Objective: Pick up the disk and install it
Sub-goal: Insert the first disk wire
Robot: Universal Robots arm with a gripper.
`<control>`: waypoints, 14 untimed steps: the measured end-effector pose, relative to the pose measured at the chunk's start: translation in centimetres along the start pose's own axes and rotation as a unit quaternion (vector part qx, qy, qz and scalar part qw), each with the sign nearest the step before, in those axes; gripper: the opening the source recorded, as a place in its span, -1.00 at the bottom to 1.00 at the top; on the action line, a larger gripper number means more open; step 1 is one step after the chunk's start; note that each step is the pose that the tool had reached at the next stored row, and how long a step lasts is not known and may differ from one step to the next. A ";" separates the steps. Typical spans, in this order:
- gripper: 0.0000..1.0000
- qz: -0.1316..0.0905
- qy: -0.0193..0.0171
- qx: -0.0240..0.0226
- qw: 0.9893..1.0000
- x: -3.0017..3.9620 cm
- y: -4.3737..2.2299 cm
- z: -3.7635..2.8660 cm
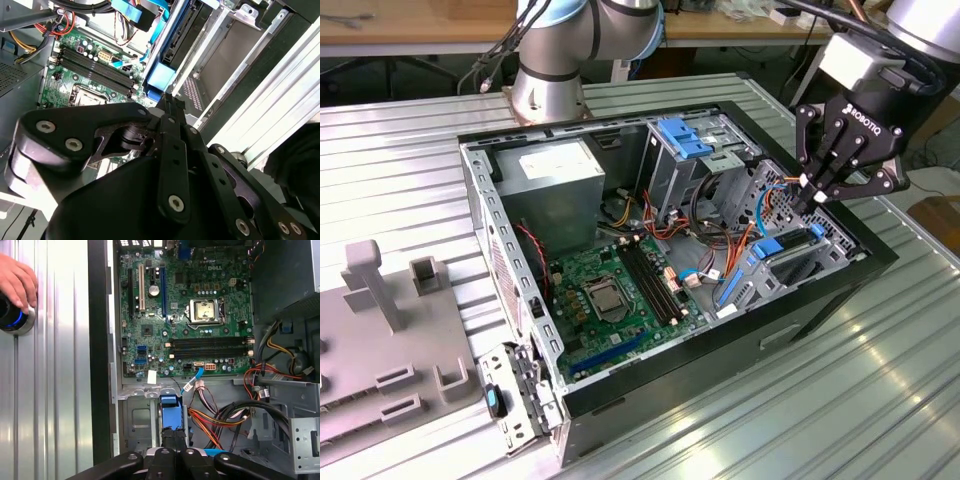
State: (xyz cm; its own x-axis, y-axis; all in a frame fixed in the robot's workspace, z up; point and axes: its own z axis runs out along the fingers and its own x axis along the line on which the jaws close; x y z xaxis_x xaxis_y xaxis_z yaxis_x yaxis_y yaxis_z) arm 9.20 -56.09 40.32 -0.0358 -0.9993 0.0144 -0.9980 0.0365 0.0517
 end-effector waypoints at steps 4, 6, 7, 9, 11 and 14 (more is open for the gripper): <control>-0.79 0.000 0.000 0.000 1.000 0.00 0.00 -0.02; -0.79 -0.002 0.000 0.000 1.000 0.00 0.00 -0.02; -0.79 -0.003 0.000 0.000 1.000 0.00 -0.01 -0.02; -0.79 -0.019 0.001 0.000 1.000 0.00 -0.02 -0.02; -0.79 -0.044 0.002 0.001 0.999 0.00 -0.02 -0.02; -0.79 -0.066 0.003 0.001 0.998 0.01 -0.02 -0.02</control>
State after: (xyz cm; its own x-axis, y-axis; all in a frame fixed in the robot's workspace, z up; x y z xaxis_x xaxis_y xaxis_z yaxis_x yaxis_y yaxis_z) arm 9.22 -56.09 40.35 0.0957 -0.9953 0.0145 -0.9942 -0.0949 0.0510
